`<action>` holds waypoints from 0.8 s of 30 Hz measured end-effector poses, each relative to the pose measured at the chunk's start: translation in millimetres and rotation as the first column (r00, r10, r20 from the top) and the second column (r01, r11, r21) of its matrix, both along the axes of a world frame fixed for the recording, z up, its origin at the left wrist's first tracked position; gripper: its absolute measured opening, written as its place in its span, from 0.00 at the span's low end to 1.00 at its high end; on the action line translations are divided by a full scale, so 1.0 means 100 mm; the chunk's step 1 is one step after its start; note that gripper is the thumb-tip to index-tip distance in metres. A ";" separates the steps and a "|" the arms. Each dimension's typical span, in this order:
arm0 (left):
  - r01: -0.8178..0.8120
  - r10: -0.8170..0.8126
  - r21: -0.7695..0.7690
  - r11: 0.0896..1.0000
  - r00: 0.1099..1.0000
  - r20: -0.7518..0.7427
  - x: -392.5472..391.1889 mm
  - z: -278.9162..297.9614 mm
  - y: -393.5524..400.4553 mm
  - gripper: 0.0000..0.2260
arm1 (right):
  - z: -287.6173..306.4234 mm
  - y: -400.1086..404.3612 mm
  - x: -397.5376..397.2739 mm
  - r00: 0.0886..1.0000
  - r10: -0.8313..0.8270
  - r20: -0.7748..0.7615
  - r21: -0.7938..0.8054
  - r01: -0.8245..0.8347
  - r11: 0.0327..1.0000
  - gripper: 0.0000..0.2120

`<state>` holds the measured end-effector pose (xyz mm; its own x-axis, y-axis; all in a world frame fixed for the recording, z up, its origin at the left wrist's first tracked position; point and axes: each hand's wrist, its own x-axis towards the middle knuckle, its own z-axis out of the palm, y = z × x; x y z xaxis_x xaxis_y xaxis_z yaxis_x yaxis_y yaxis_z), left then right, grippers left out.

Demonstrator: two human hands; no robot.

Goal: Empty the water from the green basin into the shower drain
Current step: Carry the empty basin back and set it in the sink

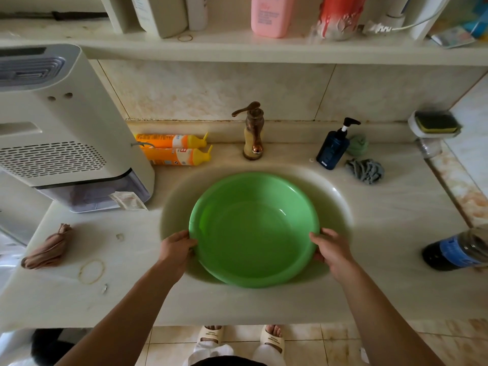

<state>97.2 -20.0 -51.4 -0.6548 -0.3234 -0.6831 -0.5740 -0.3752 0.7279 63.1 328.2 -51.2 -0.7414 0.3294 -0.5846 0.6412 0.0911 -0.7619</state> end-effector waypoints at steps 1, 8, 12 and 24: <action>0.009 -0.009 -0.009 1.000 1.000 0.000 -0.01 0.01 -0.02 0.19 | 0.01 0.00 0.00 1.000 0.016 0.000 0.014 -0.016 1.000 0.25; 0.056 -0.056 -0.003 0.998 0.995 -0.079 -0.05 0.06 -0.16 0.22 | 0.09 0.06 -0.02 0.999 0.034 -0.008 -0.040 -0.035 0.999 0.30; 0.022 -0.030 -0.073 0.997 0.994 -0.109 -0.20 0.05 -0.14 0.23 | 0.14 0.03 -0.11 0.999 0.020 -0.032 -0.049 -0.021 0.999 0.31; 0.146 -0.158 -0.333 0.931 0.987 -0.008 -0.31 -0.05 -0.07 0.16 | 0.03 -0.07 -0.09 1.000 0.006 0.026 -0.051 -0.005 0.999 0.30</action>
<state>66.4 -26.7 -56.4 -0.7351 -0.4218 -0.5307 -0.5775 -0.0203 0.8161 53.8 321.4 -48.2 -0.7273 0.2952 -0.6195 0.6606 0.0563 -0.7487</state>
